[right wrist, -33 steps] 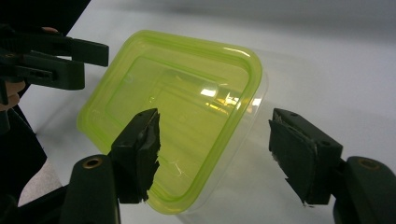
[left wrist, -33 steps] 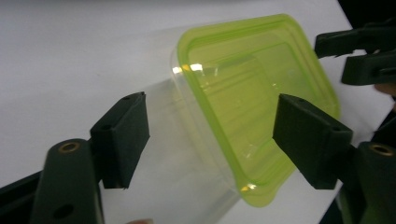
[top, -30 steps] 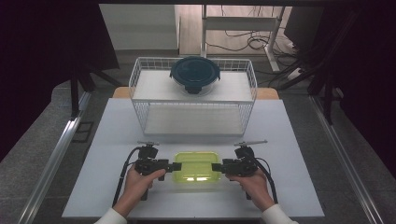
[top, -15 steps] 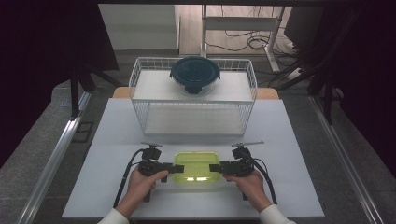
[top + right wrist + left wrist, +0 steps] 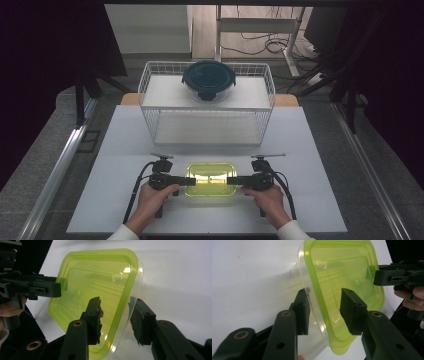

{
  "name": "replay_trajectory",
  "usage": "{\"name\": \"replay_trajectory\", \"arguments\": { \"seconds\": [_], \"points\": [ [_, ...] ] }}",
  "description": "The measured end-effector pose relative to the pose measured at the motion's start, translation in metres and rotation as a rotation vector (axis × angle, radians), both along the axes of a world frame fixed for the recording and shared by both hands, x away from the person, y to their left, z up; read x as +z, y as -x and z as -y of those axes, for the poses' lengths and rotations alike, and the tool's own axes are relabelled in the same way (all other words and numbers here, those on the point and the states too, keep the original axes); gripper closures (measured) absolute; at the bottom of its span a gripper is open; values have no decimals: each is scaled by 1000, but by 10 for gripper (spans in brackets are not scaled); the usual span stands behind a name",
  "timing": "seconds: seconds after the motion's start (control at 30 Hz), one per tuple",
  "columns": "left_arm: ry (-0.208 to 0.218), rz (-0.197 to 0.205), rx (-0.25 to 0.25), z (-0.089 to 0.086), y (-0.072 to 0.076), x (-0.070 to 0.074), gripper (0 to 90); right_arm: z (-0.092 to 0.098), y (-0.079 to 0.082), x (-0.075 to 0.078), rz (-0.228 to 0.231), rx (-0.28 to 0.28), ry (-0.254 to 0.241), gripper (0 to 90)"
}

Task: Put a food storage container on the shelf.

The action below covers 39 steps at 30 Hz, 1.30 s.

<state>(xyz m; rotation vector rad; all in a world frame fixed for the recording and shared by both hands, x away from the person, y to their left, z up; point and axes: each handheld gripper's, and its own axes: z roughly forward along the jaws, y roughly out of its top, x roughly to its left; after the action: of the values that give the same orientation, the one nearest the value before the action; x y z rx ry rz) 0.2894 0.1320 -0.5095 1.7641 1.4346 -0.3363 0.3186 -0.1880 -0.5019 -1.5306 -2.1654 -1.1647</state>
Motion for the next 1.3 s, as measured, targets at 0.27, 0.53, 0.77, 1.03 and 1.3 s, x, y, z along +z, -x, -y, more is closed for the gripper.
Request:
{"name": "replay_trajectory", "arguments": {
  "seconds": [0.27,0.53,0.77,1.03,1.3],
  "points": [
    [-29,54,14,0,8,9,755,3,5,7,24,-7,14,762],
    [-26,94,7,0,12,17,786,5,10,19,84,0,12,774],
    [-35,140,3,-1,16,27,788,6,12,26,112,7,-2,776],
    [-28,178,0,-4,19,38,792,5,15,35,146,10,-15,775],
    [-32,207,-9,-7,18,46,792,3,17,42,185,24,-7,774]
  ]
}}
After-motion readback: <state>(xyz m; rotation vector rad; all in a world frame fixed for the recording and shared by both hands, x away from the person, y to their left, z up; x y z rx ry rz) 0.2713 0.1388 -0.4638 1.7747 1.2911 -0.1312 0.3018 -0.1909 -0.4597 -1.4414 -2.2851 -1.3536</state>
